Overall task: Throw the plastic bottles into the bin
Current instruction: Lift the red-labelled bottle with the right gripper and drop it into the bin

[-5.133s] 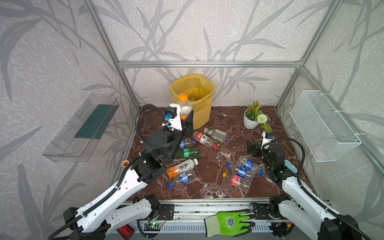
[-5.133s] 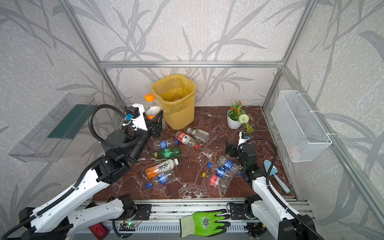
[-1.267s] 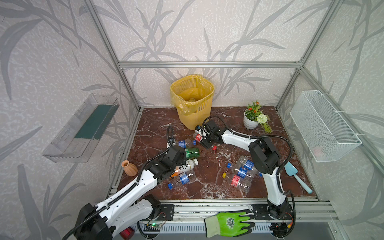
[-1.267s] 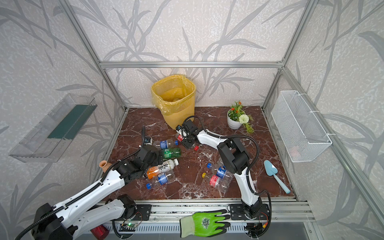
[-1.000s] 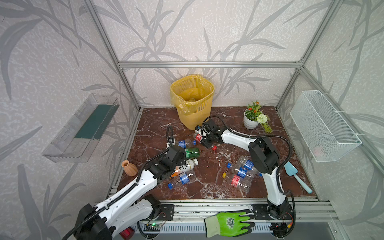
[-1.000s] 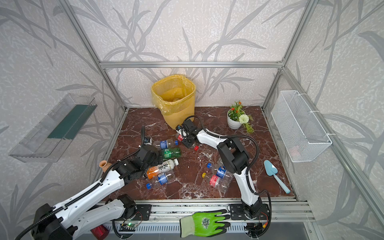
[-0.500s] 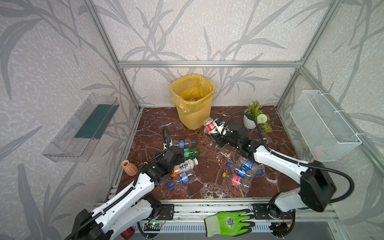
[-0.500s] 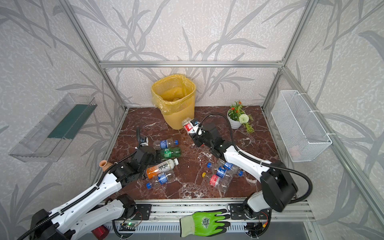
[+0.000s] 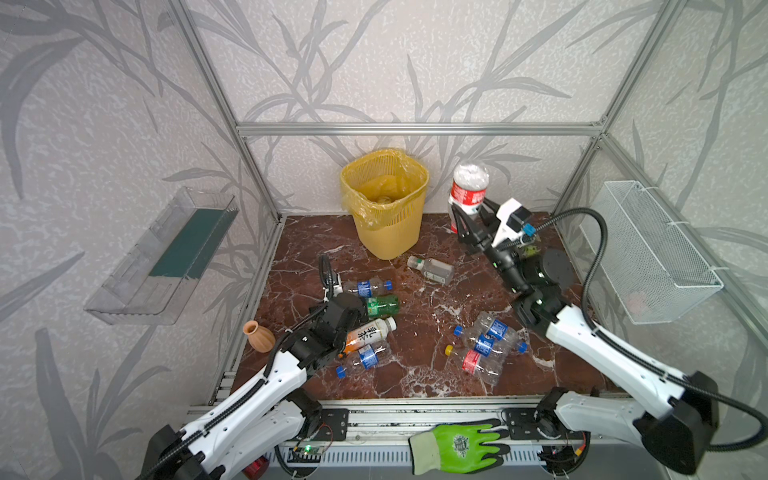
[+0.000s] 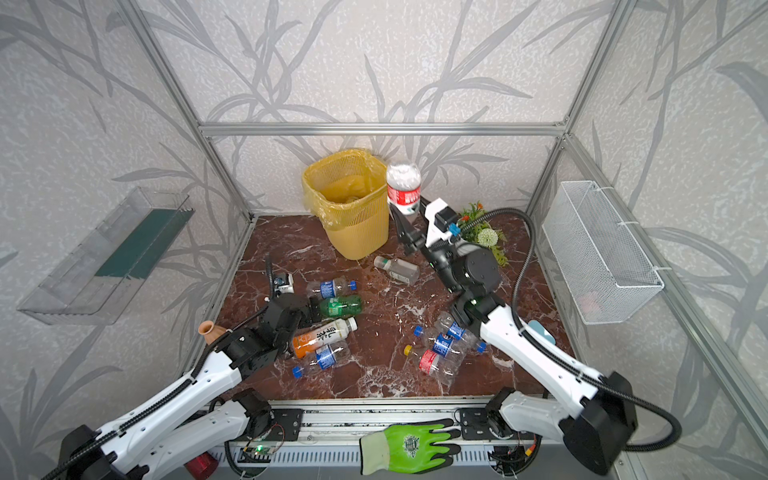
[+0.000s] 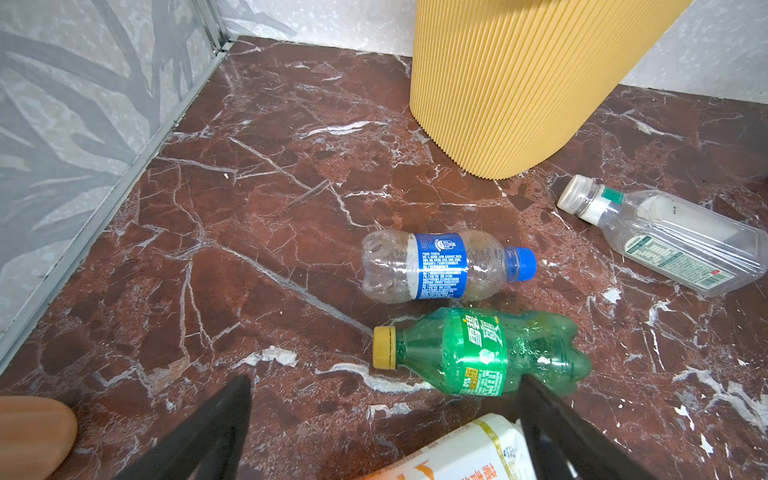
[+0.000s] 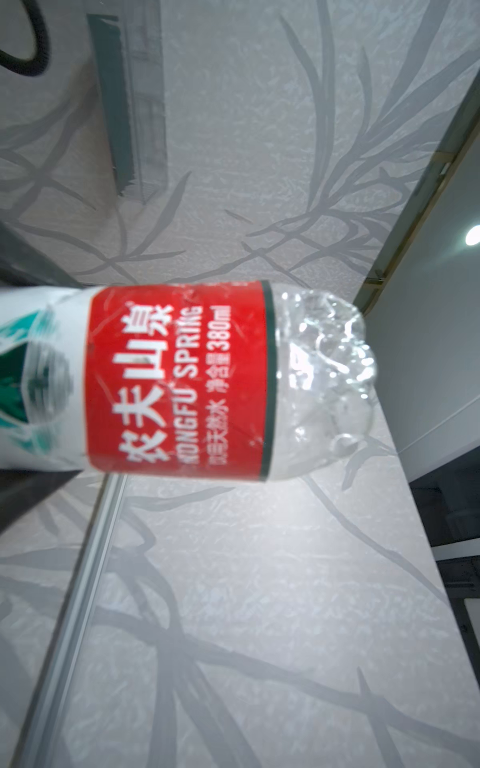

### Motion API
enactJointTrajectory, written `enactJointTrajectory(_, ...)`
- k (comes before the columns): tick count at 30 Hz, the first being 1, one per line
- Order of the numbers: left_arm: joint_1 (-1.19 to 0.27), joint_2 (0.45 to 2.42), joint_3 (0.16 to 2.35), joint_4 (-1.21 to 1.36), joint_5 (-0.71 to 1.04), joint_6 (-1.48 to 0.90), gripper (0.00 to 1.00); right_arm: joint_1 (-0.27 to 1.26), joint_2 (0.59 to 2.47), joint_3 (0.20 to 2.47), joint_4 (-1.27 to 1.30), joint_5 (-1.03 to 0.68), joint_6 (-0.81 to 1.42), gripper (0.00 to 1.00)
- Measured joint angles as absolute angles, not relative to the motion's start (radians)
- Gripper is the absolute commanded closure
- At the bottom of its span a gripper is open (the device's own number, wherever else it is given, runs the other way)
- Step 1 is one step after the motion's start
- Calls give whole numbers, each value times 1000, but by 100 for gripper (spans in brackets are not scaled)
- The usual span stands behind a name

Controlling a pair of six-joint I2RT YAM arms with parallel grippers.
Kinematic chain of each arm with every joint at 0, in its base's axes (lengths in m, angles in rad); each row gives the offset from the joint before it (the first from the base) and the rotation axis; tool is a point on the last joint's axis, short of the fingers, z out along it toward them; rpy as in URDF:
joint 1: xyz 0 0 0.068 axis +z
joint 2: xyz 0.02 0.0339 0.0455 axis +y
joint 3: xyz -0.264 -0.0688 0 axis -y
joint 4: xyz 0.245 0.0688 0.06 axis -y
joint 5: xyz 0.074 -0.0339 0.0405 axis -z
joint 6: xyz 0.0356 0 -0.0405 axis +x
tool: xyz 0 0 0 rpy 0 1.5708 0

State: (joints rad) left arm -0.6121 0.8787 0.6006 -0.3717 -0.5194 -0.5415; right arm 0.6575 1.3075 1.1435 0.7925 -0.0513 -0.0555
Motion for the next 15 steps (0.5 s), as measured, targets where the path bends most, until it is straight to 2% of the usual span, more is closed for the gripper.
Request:
enactJointTrajectory(2, -612, 902, 603, -371, -512, -539, 1, 653, 1490, 1368, 735, -74, -38, 42)
enactJointTrajectory(6, -610, 947, 624, -375, -490, -532, 1, 638, 1923, 1970, 438, -122, -11, 23)
enactJointTrajectory(9, -606, 965, 643, -373, -470, -526, 1, 622, 2180, 2349, 181, -113, -2, 10)
enactJointTrajectory(12, -601, 968, 650, -374, -454, -524, 1, 607, 2354, 2629, -61, -85, -9, 4)
enactJointTrajectory(15, -600, 968, 651, -374, -441, -524, 1, 599, 2397, 2743, -230, -59, -27, 1)
